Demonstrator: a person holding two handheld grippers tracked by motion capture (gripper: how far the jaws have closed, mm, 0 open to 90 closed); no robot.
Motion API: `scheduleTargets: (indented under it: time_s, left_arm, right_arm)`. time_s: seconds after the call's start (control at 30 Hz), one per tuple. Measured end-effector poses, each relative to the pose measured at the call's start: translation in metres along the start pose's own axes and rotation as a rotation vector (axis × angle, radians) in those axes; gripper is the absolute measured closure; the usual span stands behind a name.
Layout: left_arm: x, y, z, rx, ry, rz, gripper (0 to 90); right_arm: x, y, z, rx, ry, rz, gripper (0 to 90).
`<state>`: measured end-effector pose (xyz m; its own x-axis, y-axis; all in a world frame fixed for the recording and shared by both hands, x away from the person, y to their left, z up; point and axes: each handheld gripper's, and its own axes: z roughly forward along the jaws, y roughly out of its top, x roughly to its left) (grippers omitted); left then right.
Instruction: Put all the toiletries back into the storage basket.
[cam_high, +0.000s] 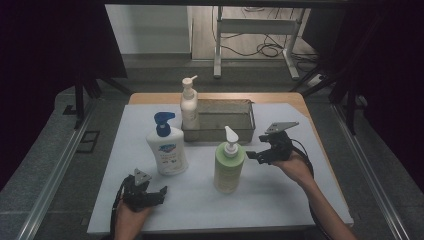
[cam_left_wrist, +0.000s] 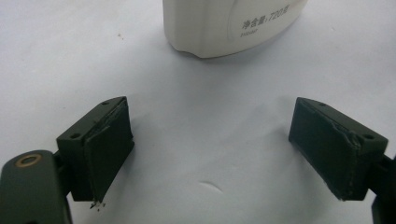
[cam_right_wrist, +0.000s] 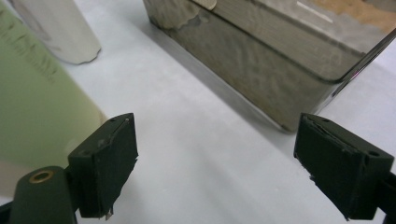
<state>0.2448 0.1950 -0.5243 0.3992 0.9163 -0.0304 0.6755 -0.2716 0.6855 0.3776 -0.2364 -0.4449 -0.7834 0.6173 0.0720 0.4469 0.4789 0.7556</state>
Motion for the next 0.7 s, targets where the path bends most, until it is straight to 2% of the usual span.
scheduleTargets:
  time_s: [0.53,0.7]
  left_arm:
    - [0.000,0.000,0.000,0.000,0.001,0.000,13.0]
    - [0.000,0.000,0.000,0.000,0.000,0.000,13.0]
  right_arm:
    - [0.014,-0.025,-0.013,0.023,0.022,-0.019,13.4]
    - [0.022,-0.030,-0.017,0.024,0.045,-0.026,12.9]
